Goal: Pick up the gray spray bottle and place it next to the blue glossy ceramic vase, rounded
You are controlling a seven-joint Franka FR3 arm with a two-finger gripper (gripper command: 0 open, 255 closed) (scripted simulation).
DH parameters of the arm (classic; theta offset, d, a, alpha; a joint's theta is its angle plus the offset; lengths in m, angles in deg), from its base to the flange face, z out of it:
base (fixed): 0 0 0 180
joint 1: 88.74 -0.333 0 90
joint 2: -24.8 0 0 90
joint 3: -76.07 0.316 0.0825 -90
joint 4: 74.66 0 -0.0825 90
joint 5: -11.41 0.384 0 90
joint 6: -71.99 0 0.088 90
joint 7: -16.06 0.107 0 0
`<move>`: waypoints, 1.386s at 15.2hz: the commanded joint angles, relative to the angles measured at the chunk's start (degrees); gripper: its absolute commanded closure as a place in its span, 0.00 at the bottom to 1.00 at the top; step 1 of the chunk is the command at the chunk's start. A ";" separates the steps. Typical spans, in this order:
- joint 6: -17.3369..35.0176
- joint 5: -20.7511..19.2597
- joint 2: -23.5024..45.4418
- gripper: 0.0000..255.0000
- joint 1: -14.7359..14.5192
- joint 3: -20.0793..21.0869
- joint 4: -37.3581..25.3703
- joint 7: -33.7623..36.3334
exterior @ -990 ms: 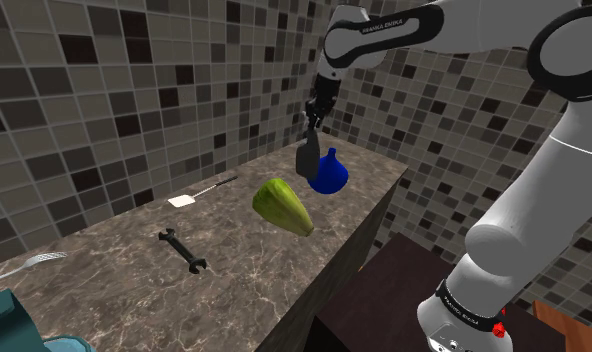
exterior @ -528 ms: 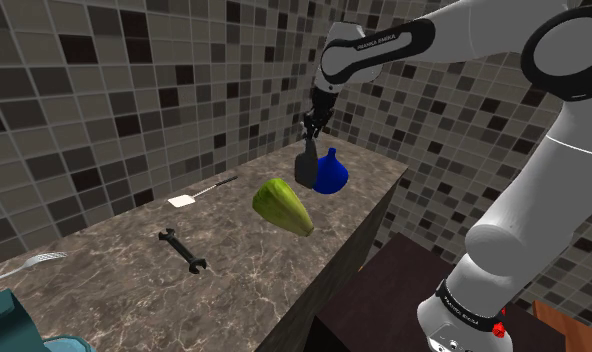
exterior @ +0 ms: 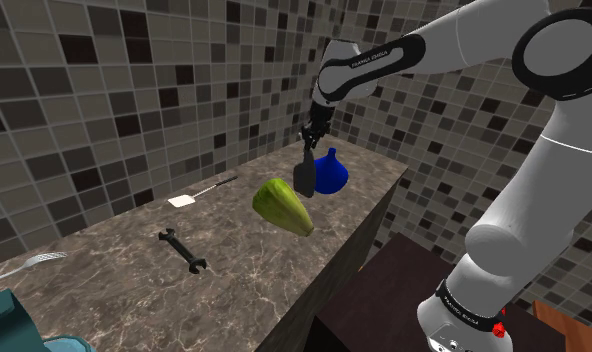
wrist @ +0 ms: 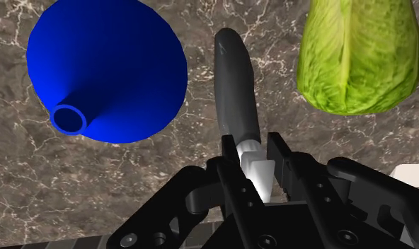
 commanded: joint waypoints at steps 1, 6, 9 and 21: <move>2.11 -0.25 0.72 1.00 -0.06 0.02 1.37 0.20; 2.11 -0.25 0.72 1.00 -0.06 0.02 1.37 0.20; 2.11 -0.25 0.72 1.00 -0.06 0.02 1.37 0.20; -4.49 0.89 -3.15 0.00 0.14 -0.03 -1.46 -0.59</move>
